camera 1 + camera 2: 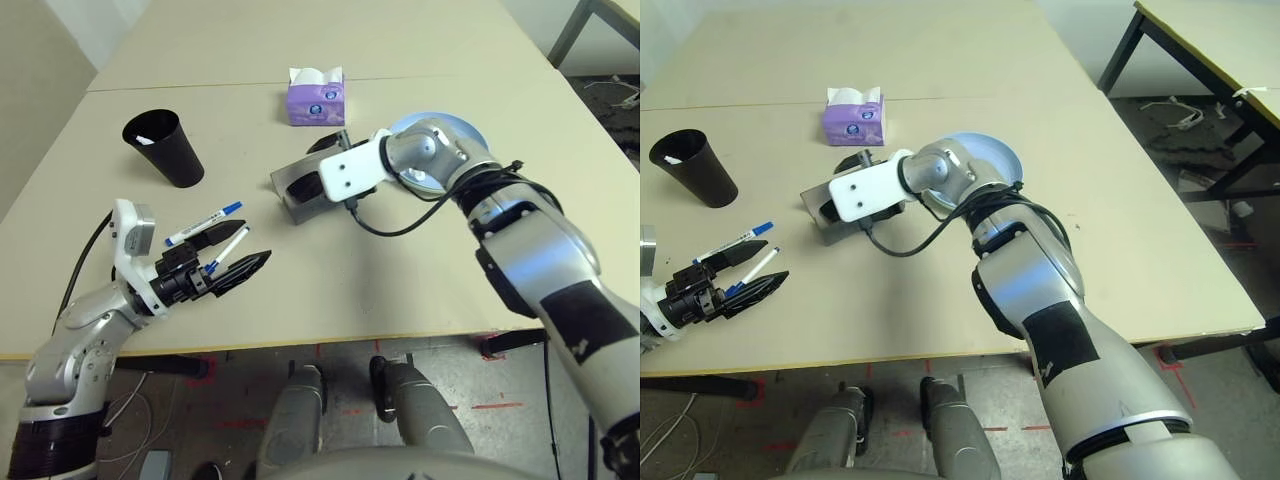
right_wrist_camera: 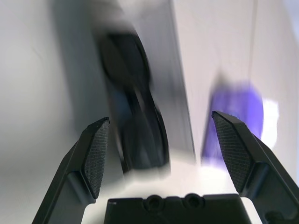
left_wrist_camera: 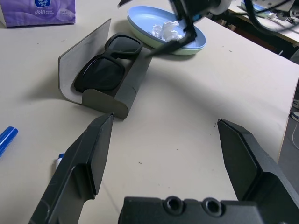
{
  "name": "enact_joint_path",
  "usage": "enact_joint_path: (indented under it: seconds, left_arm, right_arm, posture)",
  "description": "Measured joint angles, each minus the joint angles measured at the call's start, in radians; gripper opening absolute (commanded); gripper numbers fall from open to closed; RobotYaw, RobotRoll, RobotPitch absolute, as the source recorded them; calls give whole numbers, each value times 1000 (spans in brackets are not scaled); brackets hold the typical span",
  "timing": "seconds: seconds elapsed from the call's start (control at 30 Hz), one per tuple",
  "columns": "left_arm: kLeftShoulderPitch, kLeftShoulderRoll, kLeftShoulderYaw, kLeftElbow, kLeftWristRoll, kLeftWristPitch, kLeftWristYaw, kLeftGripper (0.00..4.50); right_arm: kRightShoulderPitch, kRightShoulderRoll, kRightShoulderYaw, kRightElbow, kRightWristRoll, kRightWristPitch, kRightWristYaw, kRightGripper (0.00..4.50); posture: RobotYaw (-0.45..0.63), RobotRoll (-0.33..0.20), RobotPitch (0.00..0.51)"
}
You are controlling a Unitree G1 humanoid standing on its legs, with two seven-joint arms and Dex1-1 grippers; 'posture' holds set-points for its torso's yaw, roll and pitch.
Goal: Organize and tidy the items on the table.
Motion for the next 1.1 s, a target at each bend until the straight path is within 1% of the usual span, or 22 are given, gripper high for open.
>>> enact_joint_path:
  seconds: [0.13, 0.23, 0.47, 0.7, 0.93, 1.1]
  left_arm:
    - [0, -1, 0, 1, 0, -7, 0, 4500]
    - [-1, -3, 0, 1, 0, -8, 0, 4500]
    - [-8, -7, -3, 19, 2, -10, -3, 4500]
    - [-20, -7, -4, 22, 3, -13, -4, 4500]
    - [-9, -7, -2, 21, 3, -20, -1, 4500]
    - [-3, -7, -1, 21, 4, -29, 8, 4500]
  right_arm:
    - [0, -57, -12, -1, -2, 106, -87, 4464]
    - [8, -81, -12, -5, -12, 145, -159, 4464]
    - [29, -69, -13, -15, -15, 180, -272, 4464]
    - [58, 7, -84, -8, 55, 278, -255, 4464]
    - [73, 45, -90, -9, 62, 286, -244, 4464]
    - [75, 49, -89, -9, 60, 277, -243, 4464]
  posture:
    - [1, 0, 213]
    - [-11, 0, 213]
    - [-12, 0, 212]
    - [1, 0, 209]
    - [13, 0, 209]
    - [14, 0, 208]
